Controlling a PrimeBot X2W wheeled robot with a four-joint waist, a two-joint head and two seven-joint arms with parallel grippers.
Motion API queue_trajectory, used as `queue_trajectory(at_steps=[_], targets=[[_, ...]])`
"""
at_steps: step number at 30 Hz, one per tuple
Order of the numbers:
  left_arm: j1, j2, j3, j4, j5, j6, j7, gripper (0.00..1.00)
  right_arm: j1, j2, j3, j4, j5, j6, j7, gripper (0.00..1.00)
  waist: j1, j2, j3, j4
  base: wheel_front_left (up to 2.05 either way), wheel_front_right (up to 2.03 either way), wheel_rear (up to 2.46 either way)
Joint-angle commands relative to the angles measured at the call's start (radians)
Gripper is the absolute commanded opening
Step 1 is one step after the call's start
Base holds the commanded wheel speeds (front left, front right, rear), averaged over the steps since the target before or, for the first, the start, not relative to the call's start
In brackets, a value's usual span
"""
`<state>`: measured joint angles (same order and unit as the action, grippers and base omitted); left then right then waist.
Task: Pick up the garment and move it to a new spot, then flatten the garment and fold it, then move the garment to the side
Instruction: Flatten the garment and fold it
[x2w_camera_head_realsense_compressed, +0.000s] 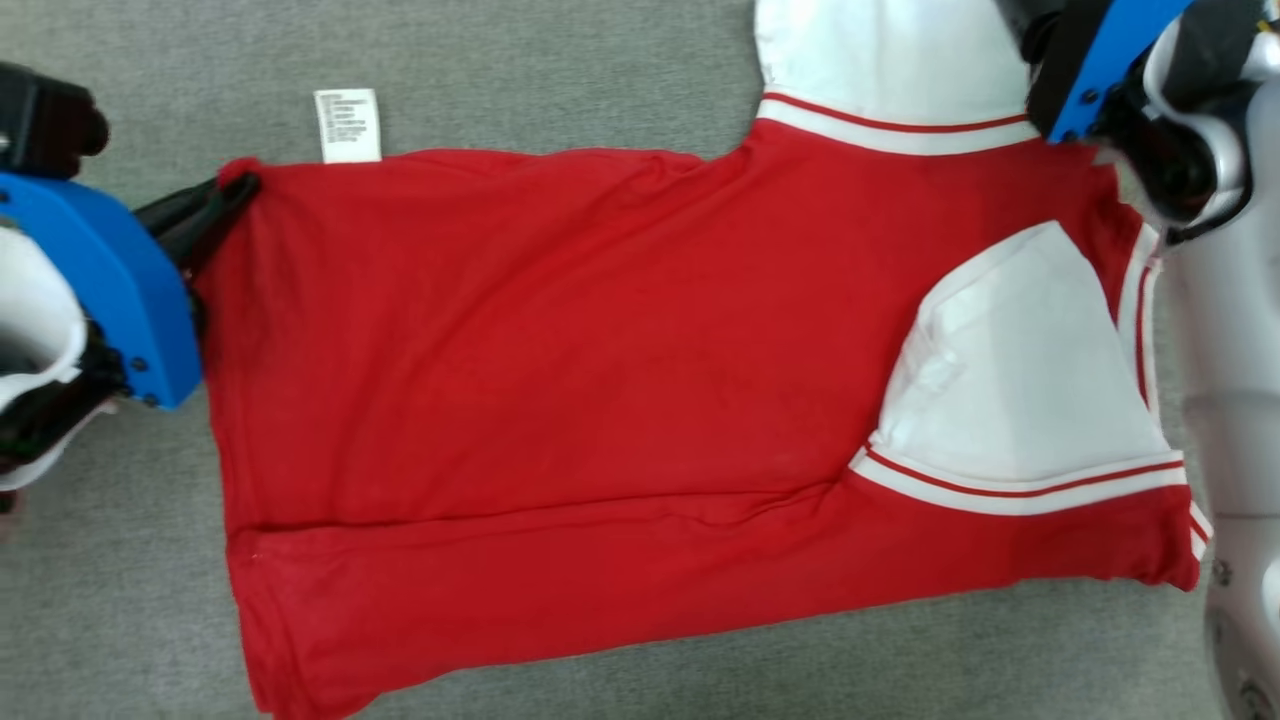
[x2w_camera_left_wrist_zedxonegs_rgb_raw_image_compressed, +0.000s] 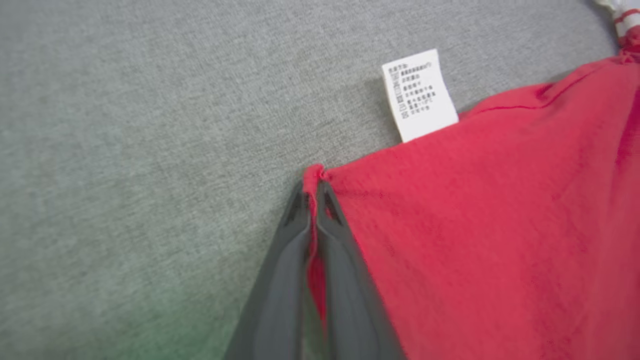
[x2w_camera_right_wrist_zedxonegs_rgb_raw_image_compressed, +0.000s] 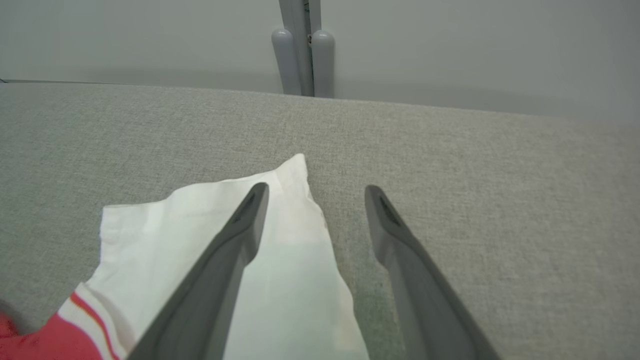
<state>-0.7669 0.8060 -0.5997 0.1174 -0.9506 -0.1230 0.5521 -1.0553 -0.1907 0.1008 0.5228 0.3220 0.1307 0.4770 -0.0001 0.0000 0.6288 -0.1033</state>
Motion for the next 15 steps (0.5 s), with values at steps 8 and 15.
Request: queue_trajectory(at_steps=[8, 15], targets=[[0.02, -0.099, -0.088, 0.017, 0.031, -0.003, -0.034, 0.0, -0.104, -0.031, -0.013, 0.159, -0.049, 0.0, 0.065, 1.0, 0.0001, 0.0, 0.022, 0.092, 0.0, 0.0, 0.0], [0.001, -0.143, -0.106, 0.038, 0.032, -0.008, -0.12, 0.0, -0.122, -0.041, 0.042, 0.203, -0.049, 0.0, 0.047, 0.0, 0.0001, 0.0, 0.025, 0.117, 0.0, 0.0, 0.0]])
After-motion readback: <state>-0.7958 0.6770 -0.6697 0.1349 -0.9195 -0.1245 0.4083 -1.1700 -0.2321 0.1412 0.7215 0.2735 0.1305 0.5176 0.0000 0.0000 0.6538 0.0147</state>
